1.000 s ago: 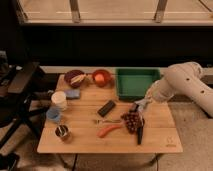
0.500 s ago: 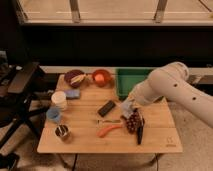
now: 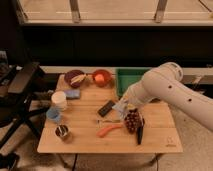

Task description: Place towel in paper cup

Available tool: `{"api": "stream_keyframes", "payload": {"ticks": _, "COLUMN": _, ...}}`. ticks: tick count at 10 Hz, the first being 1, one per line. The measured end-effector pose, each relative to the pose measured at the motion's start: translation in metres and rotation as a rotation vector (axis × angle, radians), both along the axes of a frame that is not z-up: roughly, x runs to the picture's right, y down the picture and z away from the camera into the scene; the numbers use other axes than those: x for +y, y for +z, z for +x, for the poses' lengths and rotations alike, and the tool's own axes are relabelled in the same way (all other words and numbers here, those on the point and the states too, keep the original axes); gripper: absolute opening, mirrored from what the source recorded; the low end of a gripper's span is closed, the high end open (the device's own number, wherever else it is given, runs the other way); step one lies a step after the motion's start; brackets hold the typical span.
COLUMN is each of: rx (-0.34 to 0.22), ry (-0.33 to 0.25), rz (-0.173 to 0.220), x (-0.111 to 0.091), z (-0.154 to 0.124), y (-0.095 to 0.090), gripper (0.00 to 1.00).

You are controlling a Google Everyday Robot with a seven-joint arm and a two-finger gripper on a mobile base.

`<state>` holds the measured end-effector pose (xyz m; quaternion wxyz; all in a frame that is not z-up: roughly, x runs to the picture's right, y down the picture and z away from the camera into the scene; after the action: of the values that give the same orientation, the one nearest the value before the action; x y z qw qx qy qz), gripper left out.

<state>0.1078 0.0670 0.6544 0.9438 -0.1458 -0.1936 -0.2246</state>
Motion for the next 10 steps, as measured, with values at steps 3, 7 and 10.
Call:
{"api": "stream_keyframes", "payload": {"ticks": 3, "rx": -0.079, "ry": -0.059, "rz": 0.016, "x": -0.021, "z": -0.024, "y": 0.017, "gripper": 0.00}}
{"api": "stream_keyframes", "payload": {"ticks": 7, "rx": -0.240, "ry": -0.184, "rz": 0.044, "x": -0.071, "z": -0.114, "y": 0.055, "gripper": 0.00}}
{"api": "stream_keyframes", "payload": {"ticks": 10, "rx": -0.281, "ry": -0.203, "rz": 0.049, "x": -0.078, "z": -0.133, "y": 0.057, "gripper": 0.00}}
